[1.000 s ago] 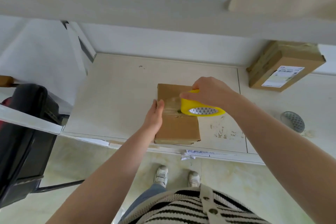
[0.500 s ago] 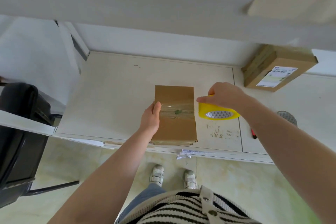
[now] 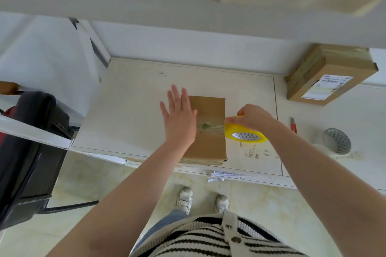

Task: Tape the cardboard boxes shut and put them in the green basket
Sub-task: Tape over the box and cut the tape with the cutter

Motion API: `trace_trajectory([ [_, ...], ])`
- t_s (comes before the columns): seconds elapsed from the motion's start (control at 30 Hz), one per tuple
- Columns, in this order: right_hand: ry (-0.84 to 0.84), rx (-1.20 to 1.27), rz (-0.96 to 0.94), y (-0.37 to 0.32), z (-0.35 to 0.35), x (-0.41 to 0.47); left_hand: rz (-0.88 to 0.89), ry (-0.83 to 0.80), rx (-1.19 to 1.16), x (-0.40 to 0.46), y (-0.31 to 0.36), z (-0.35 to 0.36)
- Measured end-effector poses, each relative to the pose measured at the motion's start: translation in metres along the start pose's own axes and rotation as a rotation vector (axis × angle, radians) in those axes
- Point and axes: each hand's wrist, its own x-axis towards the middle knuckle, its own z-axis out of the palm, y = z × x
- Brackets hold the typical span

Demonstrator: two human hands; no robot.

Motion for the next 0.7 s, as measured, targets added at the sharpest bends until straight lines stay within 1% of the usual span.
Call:
trace_trajectory([
  [0.03,0.004,0.003,0.006,0.000,0.001,-0.001,0.097,0.052,-0.045,0.005,0.011,-0.004],
  [0.07,0.012,0.008,0.011,0.001,0.002,-0.002,0.199,0.072,-0.071,0.009,0.021,-0.003],
  [0.1,0.019,0.013,0.013,0.001,0.003,-0.002,0.294,0.060,-0.053,0.011,0.029,0.000],
  [0.17,0.017,0.010,0.020,0.000,0.004,-0.003,0.405,-0.052,0.089,0.008,0.032,0.013],
  [0.2,0.017,0.006,0.028,0.000,0.004,-0.003,0.417,-0.111,0.150,0.006,0.029,0.021],
  [0.27,0.028,-0.002,0.041,-0.002,0.004,-0.002,0.431,-0.143,0.198,0.008,0.024,0.029],
  [0.33,0.023,-0.007,0.048,-0.001,0.005,-0.003,0.425,-0.136,0.177,0.010,0.025,0.028],
  [0.43,0.035,-0.002,0.041,-0.001,0.005,-0.004,0.343,-0.037,0.150,0.004,0.025,0.028],
  [0.57,0.037,-0.032,0.045,-0.002,0.007,-0.004,0.343,-0.114,0.164,0.004,0.019,0.030],
  [0.63,0.039,-0.029,0.028,0.000,0.008,-0.005,0.347,-0.110,0.152,0.006,0.018,0.028],
  [0.7,0.007,-0.004,-0.030,0.010,0.006,-0.005,0.299,-0.079,0.177,0.001,0.020,0.030],
])
